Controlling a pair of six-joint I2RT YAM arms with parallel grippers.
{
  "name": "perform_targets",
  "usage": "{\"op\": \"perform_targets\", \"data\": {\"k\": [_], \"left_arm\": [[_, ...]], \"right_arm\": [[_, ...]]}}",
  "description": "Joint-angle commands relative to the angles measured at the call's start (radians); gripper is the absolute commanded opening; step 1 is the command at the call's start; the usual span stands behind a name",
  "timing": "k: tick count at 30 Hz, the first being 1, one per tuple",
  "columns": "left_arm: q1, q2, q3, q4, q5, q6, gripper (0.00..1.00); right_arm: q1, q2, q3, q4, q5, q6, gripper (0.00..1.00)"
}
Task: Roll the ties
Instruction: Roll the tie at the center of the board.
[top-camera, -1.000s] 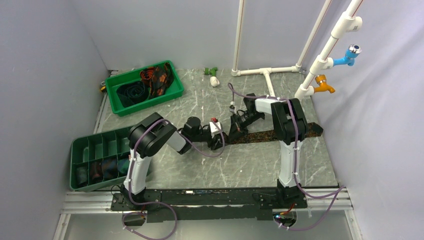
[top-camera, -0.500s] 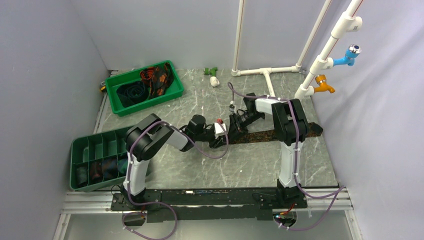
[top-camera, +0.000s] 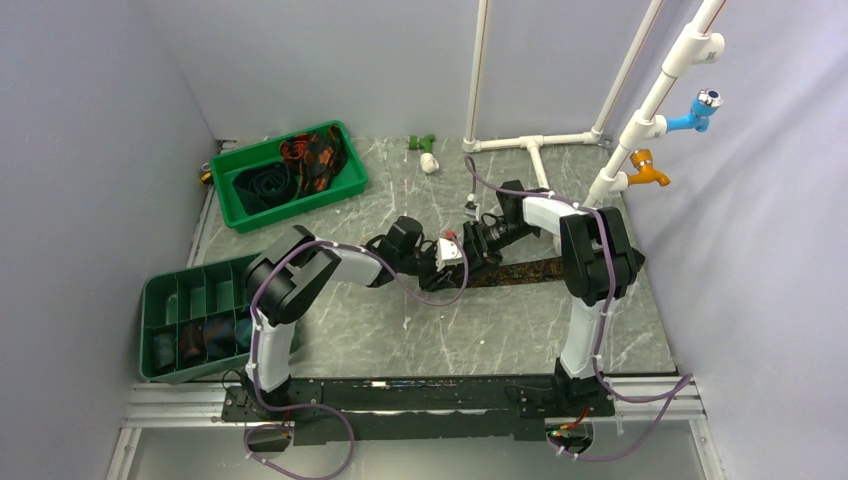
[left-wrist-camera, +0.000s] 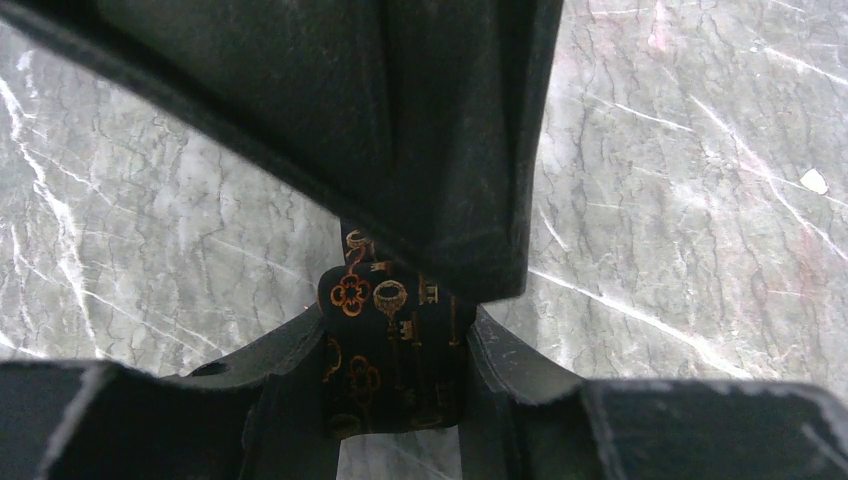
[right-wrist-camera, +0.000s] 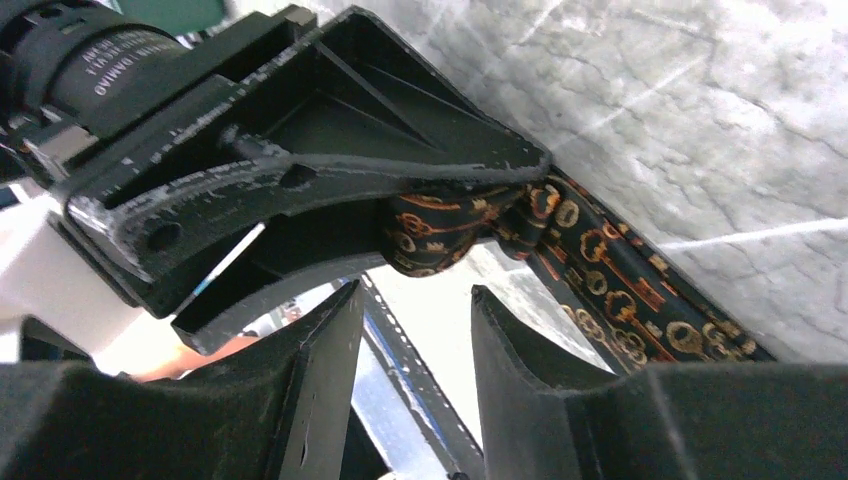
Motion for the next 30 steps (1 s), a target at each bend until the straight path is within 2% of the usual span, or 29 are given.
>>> {"op": "perform_targets", "data": {"k": [1, 4, 6, 9, 12, 14, 17, 21, 30], "left_arm": [[0.005, 0.064, -0.033, -0.301, -0.124, 0.04, 0.22], [0.006, 0.07, -0.018, -0.32, -0.128, 0.045, 0.22], [0.006, 0.073, -0.014, -0.324, -0.13, 0.048, 0.23], [0.005, 0.073, -0.009, -0.329, -0.13, 0.047, 0.23], [0.006, 0.074, -0.008, -0.328, -0.121, 0.041, 0.26], [0.006, 0.072, -0.008, -0.321, -0.097, 0.035, 0.35], [0.011, 0.057, -0.027, -0.251, -0.049, 0.035, 0.55], [0.025, 0.047, -0.047, -0.135, 0.018, 0.031, 0.69], [0.038, 0.069, -0.129, 0.212, 0.094, -0.018, 0.77]], "right_arm": [[0.017, -0.023, -0.003, 0.097, -0.081, 0.107, 0.46], [0.024, 0.023, 0.016, 0.141, -0.06, 0.137, 0.46], [0.024, 0.049, 0.03, 0.151, -0.047, 0.143, 0.41], [0.024, 0.081, 0.043, 0.124, -0.02, 0.099, 0.23], [0.018, 0.102, 0.039, 0.085, 0.017, 0.033, 0.0], [0.005, 0.107, 0.02, 0.093, 0.065, 0.011, 0.0], [-0.006, 0.138, 0.005, 0.095, 0.134, -0.015, 0.0], [-0.012, 0.185, 0.004, 0.103, 0.207, -0.028, 0.0], [-0.049, 0.239, 0.024, 0.078, 0.286, -0.031, 0.0]]}}
